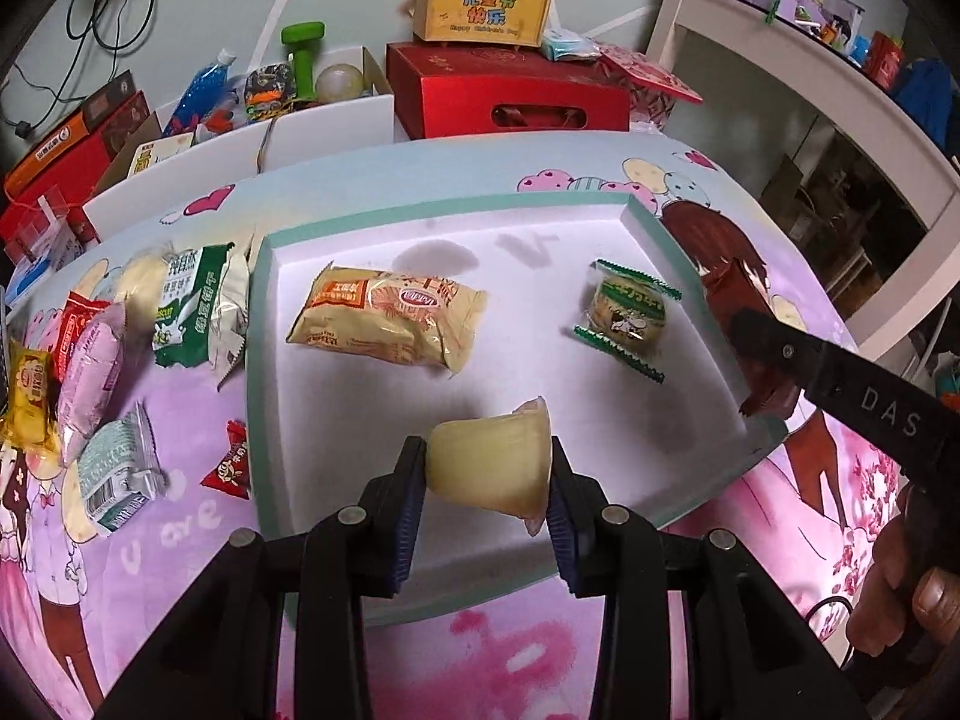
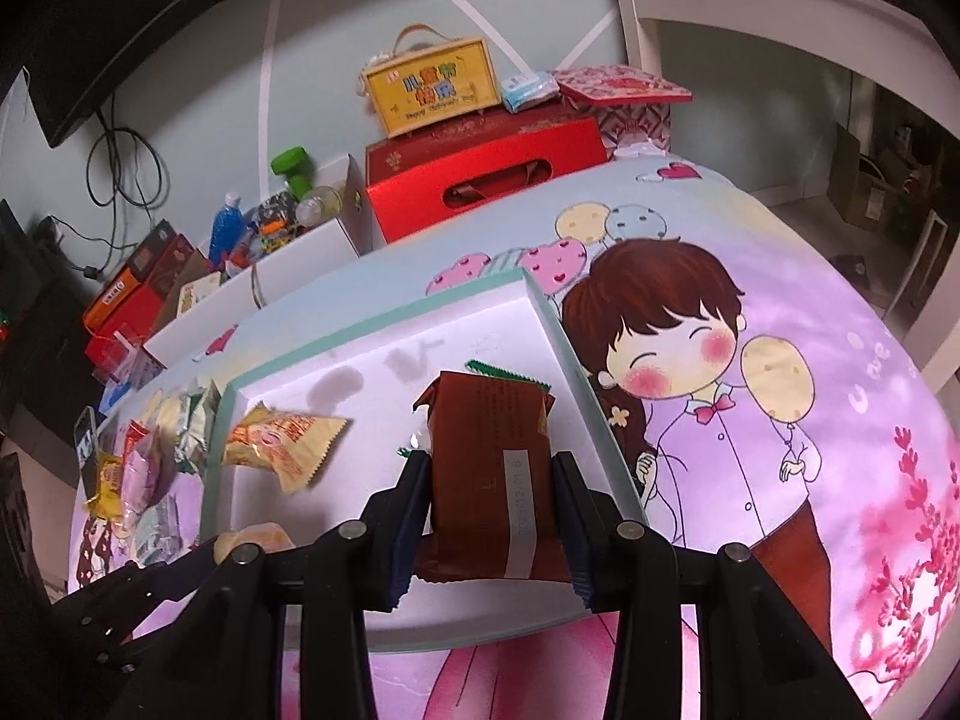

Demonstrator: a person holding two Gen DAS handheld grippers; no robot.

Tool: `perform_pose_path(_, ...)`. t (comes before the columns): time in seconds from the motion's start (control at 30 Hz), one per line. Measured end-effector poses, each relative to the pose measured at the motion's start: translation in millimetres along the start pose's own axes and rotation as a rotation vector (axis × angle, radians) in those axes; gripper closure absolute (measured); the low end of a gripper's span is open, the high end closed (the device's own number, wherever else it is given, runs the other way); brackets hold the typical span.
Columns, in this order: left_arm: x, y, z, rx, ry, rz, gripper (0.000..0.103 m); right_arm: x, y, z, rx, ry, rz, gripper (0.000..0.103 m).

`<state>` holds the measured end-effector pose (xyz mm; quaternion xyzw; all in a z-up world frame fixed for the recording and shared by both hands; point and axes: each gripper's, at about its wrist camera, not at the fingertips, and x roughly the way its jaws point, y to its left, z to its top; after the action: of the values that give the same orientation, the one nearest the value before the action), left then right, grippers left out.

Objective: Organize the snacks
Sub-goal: 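Carry the cup and red box onto the white tray and open both grippers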

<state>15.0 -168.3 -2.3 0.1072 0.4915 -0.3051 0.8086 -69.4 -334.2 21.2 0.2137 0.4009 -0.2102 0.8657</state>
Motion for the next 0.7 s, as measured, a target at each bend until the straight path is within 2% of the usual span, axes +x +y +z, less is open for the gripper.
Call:
perform_pose_path(0.27, 17, 7, 0, -0.025, 0.023, 0.016, 0.064, 20, -8, -5, 0.018, 0.069, -0.040, 0.060)
perform_pose_path(0.6, 22, 11, 1, -0.045, 0.038, 0.023, 0.064, 31, -11, -7, 0.026, 0.102, -0.051, 0.060)
perform_pose_path(0.7, 18, 13, 2, -0.059, 0.029, 0.016, 0.058, 30, -10, -7, 0.026, 0.100, -0.049, 0.060)
